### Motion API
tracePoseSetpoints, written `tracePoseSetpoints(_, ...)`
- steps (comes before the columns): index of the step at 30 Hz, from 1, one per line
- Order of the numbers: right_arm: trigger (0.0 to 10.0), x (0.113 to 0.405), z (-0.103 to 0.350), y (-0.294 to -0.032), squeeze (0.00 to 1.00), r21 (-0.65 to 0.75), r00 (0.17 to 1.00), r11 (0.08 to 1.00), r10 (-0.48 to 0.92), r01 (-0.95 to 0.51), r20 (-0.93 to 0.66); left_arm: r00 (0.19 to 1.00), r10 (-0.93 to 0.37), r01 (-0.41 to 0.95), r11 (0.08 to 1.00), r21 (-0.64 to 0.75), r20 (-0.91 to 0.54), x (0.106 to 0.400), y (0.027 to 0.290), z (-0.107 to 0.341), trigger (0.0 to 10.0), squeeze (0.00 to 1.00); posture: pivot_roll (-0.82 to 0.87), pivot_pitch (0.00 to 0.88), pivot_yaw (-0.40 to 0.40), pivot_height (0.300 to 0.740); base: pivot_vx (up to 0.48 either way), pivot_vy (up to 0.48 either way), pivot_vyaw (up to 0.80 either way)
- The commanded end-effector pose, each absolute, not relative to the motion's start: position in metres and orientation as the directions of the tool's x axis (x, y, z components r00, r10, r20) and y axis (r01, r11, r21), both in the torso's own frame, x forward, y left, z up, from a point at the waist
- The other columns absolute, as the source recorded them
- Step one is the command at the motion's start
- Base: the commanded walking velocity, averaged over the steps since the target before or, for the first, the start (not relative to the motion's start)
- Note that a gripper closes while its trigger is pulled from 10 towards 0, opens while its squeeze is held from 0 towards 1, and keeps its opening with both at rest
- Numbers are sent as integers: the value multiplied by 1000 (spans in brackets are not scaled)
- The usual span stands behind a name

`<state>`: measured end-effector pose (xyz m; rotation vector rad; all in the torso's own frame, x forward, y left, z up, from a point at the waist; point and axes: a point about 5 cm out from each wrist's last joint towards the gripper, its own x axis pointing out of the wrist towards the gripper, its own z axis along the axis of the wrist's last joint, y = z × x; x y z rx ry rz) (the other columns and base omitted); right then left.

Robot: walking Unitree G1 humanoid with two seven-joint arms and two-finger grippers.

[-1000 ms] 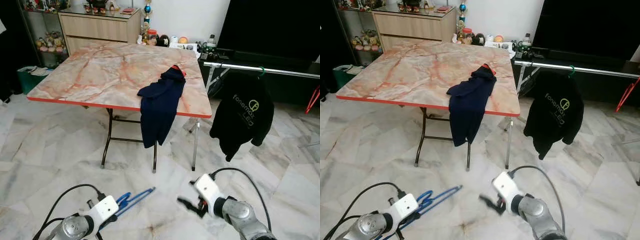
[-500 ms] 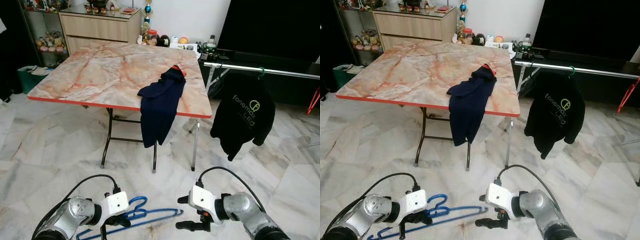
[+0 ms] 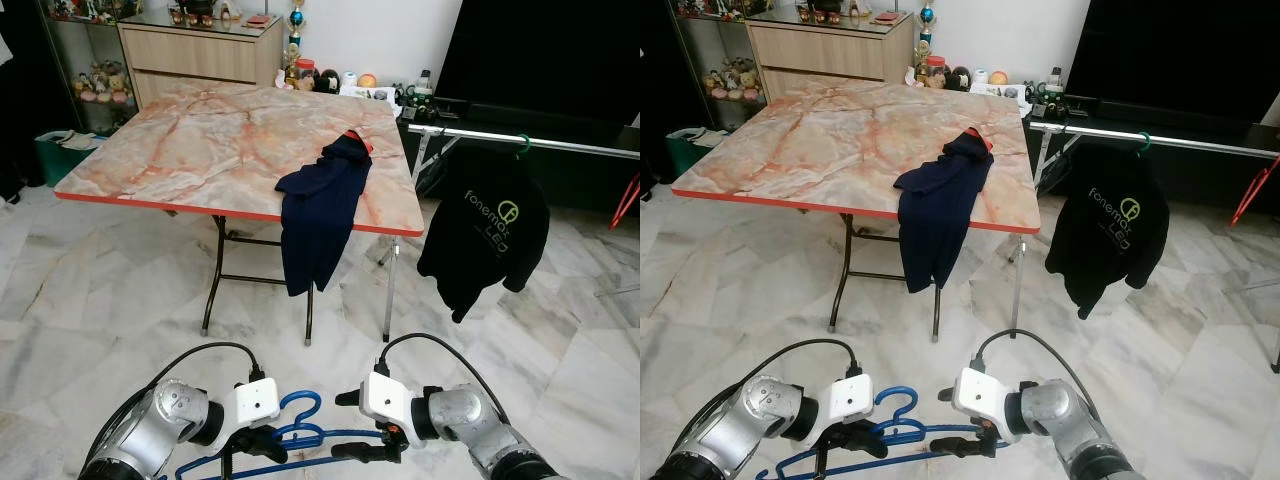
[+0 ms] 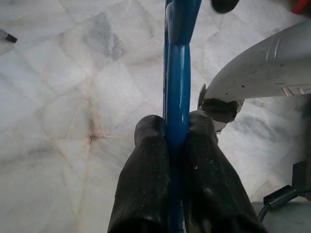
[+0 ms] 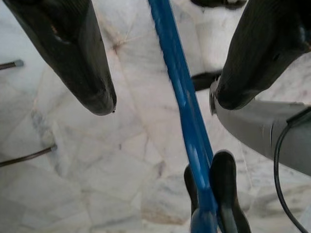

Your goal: Hang hanger

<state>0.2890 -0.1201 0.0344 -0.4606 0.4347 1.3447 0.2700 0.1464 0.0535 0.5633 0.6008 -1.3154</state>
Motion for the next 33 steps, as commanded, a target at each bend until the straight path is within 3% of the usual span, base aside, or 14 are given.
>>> tracePoseSetpoints(1, 10000, 289, 34, -123, 0, -60, 179, 174, 822, -983, -541, 135, -700, 989, 143, 48, -701, 270, 147, 60, 10000, 0, 159, 0, -122, 740, 0, 0, 0)
tracePoseSetpoints(11, 10000, 280, 25, -114, 0, 9, 118, 145, 835, -989, -538, 126, -700, 990, 136, 43, -703, 269, 142, 70, 10000, 0, 170, 0, -121, 740, 0, 0, 0)
tracePoseSetpoints(21, 10000, 278, 23, -111, 0, 39, 114, 157, 848, -987, -518, 115, -700, 991, 132, 31, -705, 267, 139, 73, 10000, 0, 175, 0, -119, 740, 0, 0, 0)
tracePoseSetpoints(22, 9020, 278, 22, -111, 0, 39, 111, 154, 847, -987, -520, 115, -699, 991, 133, 30, -705, 267, 139, 73, 10000, 0, 175, 0, -119, 740, 0, 0, 0)
tracePoseSetpoints(23, 9020, 278, 22, -111, 0, 39, 111, 154, 847, -987, -520, 115, -699, 991, 133, 30, -705, 267, 139, 73, 10000, 0, 175, 0, -119, 740, 0, 0, 0)
tracePoseSetpoints(24, 0, 277, 21, -111, 0, 43, 114, 159, 846, -986, -521, 115, -700, 990, 135, 28, -705, 267, 138, 73, 10000, 0, 176, 0, -119, 740, 0, 0, 0)
tracePoseSetpoints(32, 0, 273, 15, -111, 0, 59, 107, 165, 833, -984, -543, 115, -698, 990, 135, 27, -706, 267, 138, 74, 10000, 0, 177, 0, -120, 740, 0, 0, 0)
tracePoseSetpoints(33, 1098, 273, 15, -111, 0, 62, 108, 167, 834, -984, -542, 114, -698, 991, 134, 28, -707, 267, 137, 74, 10000, 0, 177, 0, -120, 740, 0, 0, 0)
